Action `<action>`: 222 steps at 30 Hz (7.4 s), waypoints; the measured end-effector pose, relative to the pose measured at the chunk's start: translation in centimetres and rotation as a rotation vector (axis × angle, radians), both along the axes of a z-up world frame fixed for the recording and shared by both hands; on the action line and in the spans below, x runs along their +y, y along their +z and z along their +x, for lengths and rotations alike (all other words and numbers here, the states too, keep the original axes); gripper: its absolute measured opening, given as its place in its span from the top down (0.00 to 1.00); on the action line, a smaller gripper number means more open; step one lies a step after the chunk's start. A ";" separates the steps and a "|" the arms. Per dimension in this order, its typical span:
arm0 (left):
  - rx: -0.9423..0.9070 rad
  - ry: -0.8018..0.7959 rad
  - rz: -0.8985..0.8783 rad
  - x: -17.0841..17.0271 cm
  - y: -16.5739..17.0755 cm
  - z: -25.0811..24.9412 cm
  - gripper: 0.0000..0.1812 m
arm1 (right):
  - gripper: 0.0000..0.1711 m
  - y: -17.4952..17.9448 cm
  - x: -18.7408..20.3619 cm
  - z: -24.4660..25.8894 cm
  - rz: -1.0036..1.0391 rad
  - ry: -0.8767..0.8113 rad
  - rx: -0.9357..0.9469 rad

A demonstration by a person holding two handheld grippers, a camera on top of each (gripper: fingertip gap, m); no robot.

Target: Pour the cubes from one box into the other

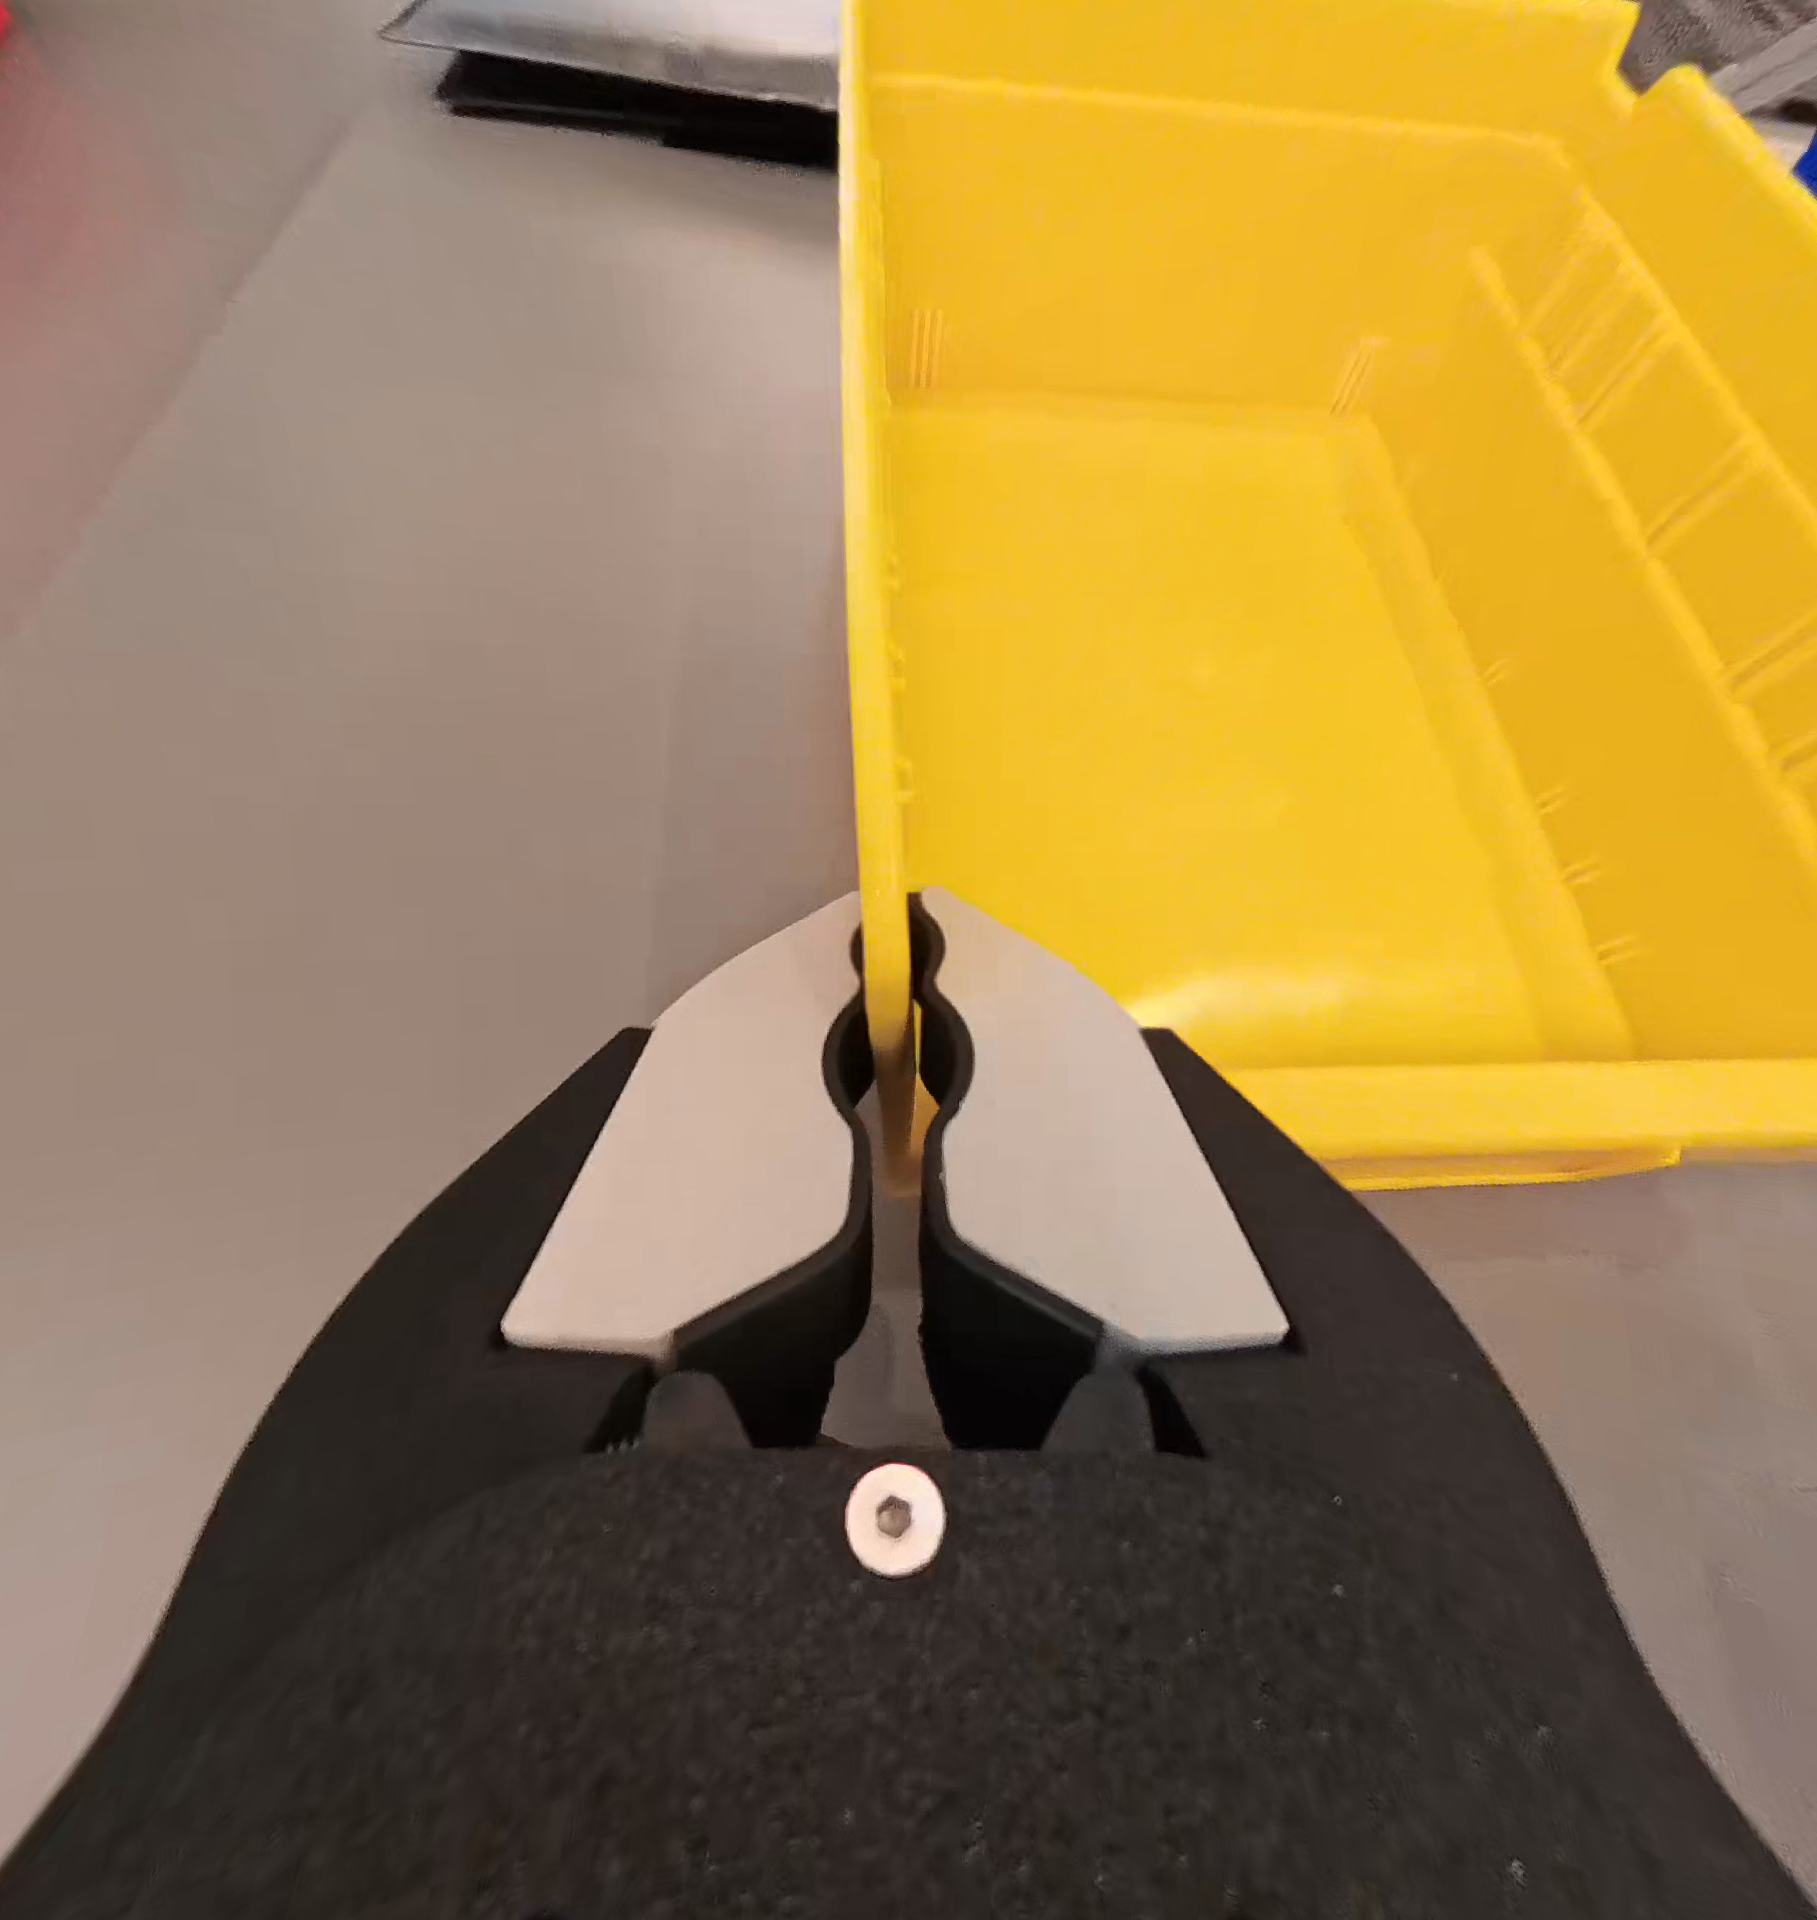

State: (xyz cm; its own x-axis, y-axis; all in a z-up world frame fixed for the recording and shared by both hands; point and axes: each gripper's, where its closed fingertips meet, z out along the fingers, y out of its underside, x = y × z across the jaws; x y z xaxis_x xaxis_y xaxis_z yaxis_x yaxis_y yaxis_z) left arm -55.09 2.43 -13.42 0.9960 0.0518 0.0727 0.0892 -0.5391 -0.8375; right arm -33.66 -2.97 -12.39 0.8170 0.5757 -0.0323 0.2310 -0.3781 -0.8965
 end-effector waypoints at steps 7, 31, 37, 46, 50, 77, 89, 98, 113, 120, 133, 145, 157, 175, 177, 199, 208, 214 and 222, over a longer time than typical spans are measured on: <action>-0.020 0.173 0.019 -10.3 0.1 1.2 0.98 | 0.88 -1.6 0.1 -1.7 -0.010 -0.032 -0.008; 0.005 -0.190 0.350 -1.0 16.4 36.5 0.98 | 0.99 16.6 3.6 34.7 0.350 -0.561 0.001; 0.013 -0.306 0.228 2.7 10.4 52.0 0.98 | 0.99 10.2 5.5 50.0 0.184 -0.682 -0.040; 0.056 -0.366 0.116 3.8 3.2 58.9 0.98 | 0.99 1.6 6.1 56.5 0.022 -0.714 0.044; 0.038 -0.385 0.096 3.6 1.6 59.6 0.96 | 0.99 0.5 6.9 57.3 0.019 -0.707 0.018; -0.097 -0.286 0.146 1.3 2.8 26.5 0.66 | 0.68 1.5 6.6 23.4 0.021 -0.265 0.042; -0.033 -0.267 0.078 5.5 0.8 26.4 0.97 | 0.98 -0.5 9.3 23.9 0.013 -0.534 -0.022; 0.045 -0.190 0.164 5.3 5.3 15.5 0.98 | 0.98 3.7 10.3 13.1 0.101 -0.490 0.036; 0.025 -0.129 0.099 5.5 1.2 1.3 0.98 | 0.97 -0.4 11.0 -1.0 0.049 -0.389 0.009; -0.026 -0.142 0.082 4.4 1.2 1.7 0.88 | 0.92 -0.7 9.5 -1.9 -0.035 -0.211 0.033; -0.296 -0.354 0.350 -6.3 11.8 10.4 0.68 | 0.74 6.3 -0.7 19.7 -0.045 0.031 0.027; -0.207 -0.450 0.309 -8.8 5.0 18.7 0.67 | 0.69 2.6 -3.3 45.9 0.089 -0.557 0.158; -0.163 -0.174 0.239 -6.1 2.9 11.2 0.65 | 0.69 0.5 -2.3 46.9 0.058 -0.570 0.069; -0.113 -0.239 0.224 -6.2 2.6 12.8 0.67 | 0.71 0.1 -2.2 46.4 0.029 -0.548 0.105; -0.115 -0.241 0.220 -6.2 2.5 12.8 0.67 | 0.71 0.0 -2.2 46.4 0.025 -0.545 0.106; -0.061 -0.197 -0.083 3.9 11.0 4.5 0.63 | 0.71 1.2 -3.4 43.2 0.087 -0.472 0.031; 0.133 -0.143 -0.668 13.7 2.5 -0.2 0.72 | 0.70 0.2 -3.2 40.7 0.046 -0.406 0.026; -0.060 -0.181 -0.834 15.2 0.1 0.6 0.91 | 0.70 0.0 -3.0 39.6 0.044 -0.388 0.003; -0.030 -0.127 -0.891 14.2 0.1 3.2 0.97 | 0.70 1.6 0.6 30.3 0.057 -0.193 -0.106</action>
State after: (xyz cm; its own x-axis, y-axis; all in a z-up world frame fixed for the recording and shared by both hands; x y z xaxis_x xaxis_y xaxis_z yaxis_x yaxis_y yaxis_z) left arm -51.93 16.66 -13.34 0.9964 -0.0087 0.0842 0.0000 -0.9947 -0.1027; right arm -3.32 -2.38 -10.84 0.9094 0.4064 0.0878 0.2532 -0.3738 -0.8923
